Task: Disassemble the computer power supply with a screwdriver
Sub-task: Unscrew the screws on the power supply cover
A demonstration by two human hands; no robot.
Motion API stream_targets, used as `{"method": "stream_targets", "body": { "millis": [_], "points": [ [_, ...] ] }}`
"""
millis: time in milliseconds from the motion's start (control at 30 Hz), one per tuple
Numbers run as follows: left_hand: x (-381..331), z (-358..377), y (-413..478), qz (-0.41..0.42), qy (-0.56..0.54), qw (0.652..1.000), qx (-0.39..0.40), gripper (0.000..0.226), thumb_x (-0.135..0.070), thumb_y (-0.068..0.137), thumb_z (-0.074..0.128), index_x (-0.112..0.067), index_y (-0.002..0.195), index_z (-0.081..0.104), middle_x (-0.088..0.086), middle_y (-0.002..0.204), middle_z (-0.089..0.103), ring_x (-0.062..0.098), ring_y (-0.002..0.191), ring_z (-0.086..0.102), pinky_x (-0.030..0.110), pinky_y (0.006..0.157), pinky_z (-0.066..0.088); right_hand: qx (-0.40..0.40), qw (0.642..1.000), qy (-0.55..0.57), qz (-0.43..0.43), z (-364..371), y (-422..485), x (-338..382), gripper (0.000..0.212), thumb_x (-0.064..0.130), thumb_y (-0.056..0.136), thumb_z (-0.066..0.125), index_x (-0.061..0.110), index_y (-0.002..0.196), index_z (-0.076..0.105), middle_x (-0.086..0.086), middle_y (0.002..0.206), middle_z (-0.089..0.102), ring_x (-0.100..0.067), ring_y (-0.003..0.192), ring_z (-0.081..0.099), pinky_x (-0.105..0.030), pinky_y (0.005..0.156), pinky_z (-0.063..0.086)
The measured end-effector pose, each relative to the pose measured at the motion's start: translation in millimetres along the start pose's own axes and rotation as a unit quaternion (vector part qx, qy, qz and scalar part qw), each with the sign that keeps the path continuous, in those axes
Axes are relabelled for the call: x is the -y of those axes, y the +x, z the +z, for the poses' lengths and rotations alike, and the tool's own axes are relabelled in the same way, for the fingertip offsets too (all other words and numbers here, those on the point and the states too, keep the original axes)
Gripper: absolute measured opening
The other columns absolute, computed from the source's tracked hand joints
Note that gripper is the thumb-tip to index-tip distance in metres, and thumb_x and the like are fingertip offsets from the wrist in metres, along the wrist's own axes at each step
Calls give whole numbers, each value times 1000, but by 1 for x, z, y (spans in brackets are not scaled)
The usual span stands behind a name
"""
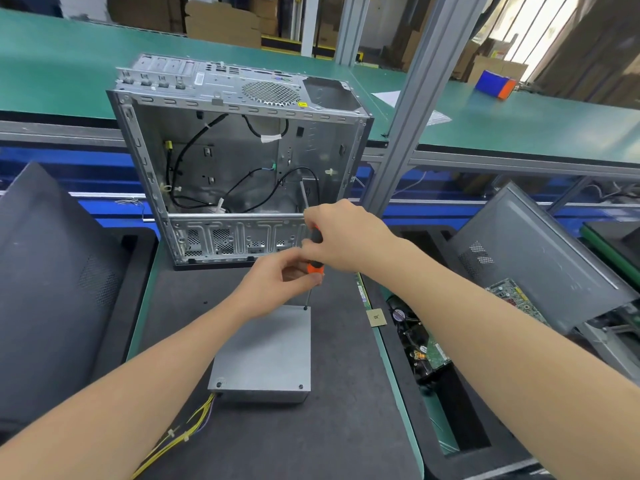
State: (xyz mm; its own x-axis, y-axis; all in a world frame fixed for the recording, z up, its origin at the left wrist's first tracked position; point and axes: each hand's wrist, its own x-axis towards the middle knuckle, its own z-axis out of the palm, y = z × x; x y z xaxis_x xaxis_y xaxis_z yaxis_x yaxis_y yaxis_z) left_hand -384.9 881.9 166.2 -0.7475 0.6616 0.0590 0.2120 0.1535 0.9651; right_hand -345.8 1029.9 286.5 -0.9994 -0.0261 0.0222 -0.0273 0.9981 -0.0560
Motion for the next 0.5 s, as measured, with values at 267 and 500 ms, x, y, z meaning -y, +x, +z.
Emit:
{"method": "stream_targets", "body": {
  "millis": [267,500],
  "points": [
    [-2,-6,2,5,6,1000,14,18,-17,99,72,-16,117,71,-1,106,80,17,107,75,47,108,53,73,987,105,-99,-11,0,-9,17,19,79,70,21,94,62,6,87,58,-7,76,50,-39,72,52],
    [-1,-4,-2,24,31,999,2,10,-20,99,72,-23,109,72,-5,98,81,12,101,76,54,99,54,57,985,109,-118,-6,-3,-9,20,24,78,71,24,97,62,3,91,52,-6,82,49,-36,71,49]
  ]
}}
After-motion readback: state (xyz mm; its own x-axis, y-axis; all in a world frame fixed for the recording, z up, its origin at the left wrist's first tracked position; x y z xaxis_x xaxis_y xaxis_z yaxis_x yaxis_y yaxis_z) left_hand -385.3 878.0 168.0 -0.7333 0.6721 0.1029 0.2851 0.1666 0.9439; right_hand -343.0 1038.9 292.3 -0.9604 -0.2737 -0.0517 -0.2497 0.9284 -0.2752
